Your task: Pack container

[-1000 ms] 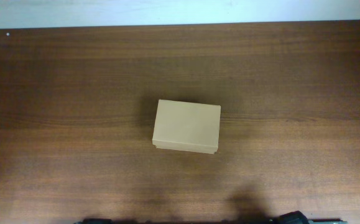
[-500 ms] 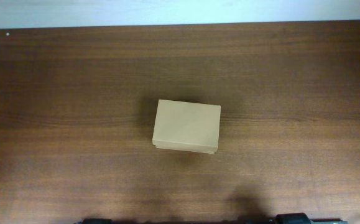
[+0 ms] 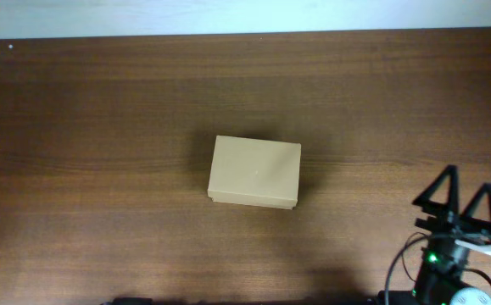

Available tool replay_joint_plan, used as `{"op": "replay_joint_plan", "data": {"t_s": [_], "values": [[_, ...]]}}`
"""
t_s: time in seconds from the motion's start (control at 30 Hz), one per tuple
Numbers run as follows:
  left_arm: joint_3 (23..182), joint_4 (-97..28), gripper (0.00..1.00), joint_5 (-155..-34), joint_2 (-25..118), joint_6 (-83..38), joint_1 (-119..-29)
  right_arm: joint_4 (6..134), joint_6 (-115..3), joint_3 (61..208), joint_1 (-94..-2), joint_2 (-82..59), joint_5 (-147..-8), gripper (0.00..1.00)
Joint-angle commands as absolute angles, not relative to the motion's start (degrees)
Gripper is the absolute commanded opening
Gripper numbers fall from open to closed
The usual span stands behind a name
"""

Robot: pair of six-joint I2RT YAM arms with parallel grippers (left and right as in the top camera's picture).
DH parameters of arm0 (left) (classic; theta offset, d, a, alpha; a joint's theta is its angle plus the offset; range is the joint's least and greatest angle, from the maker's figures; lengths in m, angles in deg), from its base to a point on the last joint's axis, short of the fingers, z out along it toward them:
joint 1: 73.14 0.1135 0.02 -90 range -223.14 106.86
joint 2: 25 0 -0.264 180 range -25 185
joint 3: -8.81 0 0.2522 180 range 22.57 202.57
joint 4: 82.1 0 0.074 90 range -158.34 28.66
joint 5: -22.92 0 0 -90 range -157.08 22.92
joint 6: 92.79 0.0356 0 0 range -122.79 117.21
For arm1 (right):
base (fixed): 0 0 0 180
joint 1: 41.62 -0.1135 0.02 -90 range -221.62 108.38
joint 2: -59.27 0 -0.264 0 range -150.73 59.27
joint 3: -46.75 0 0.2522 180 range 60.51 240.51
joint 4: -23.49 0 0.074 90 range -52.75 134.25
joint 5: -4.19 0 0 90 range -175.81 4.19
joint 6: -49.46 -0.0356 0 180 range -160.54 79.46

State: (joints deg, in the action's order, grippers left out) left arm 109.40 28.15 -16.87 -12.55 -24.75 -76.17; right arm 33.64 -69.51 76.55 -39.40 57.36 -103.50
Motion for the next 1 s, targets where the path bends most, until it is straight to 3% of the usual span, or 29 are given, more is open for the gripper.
{"op": "replay_joint_plan", "data": {"t_s": [0.0, 0.97], "values": [[109.25, 28.22, 1.0, -15.84, -13.56, -25.27, -75.98, 32.46, -69.53, 72.41, -38.85, 58.3, -102.28, 0.99], [109.25, 28.22, 1.0, -15.82, -13.58, -25.27, -75.98, 32.54, -70.19, 60.83, -38.88, 59.06, -101.84, 0.99]]}}
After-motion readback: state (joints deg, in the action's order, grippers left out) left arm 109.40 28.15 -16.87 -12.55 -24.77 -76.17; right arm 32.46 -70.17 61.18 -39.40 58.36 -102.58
